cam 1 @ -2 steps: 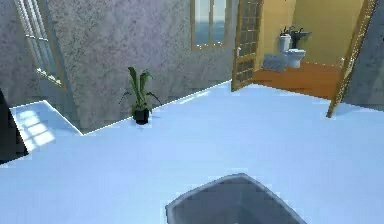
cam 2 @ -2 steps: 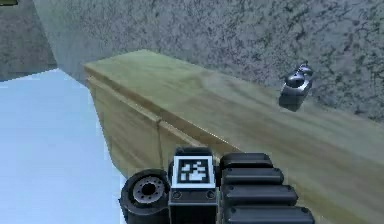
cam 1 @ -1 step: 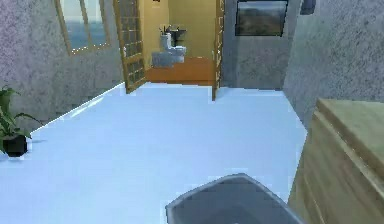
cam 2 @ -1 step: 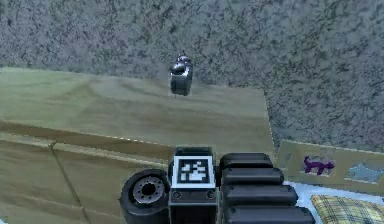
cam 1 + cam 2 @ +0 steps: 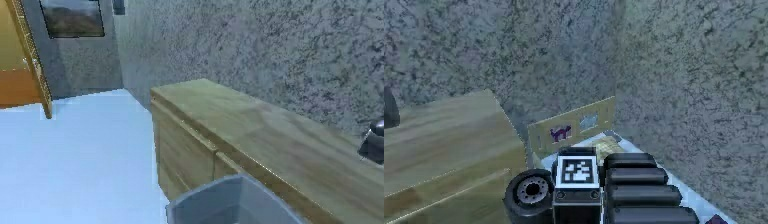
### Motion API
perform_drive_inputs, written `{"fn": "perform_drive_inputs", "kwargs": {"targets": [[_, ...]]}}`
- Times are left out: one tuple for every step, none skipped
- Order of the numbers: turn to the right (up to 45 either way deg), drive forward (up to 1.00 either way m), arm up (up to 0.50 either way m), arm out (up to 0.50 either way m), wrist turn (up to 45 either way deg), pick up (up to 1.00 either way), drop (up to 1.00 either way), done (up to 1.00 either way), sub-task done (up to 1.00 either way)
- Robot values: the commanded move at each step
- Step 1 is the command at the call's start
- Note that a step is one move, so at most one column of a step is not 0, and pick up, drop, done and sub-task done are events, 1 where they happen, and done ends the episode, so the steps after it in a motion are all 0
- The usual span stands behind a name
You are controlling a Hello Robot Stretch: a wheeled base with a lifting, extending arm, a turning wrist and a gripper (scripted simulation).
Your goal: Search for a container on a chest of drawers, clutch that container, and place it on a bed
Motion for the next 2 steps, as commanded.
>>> {"fn": "perform_drive_inputs", "kwargs": {"targets": [[45.0, 0.00, 0.00, 0.00, 0.0, 0.00, 0.00, 0.00, 0.00], [45.0, 0.00, 0.00, 0.00, 0.0, 0.00, 0.00, 0.00, 0.00]]}}
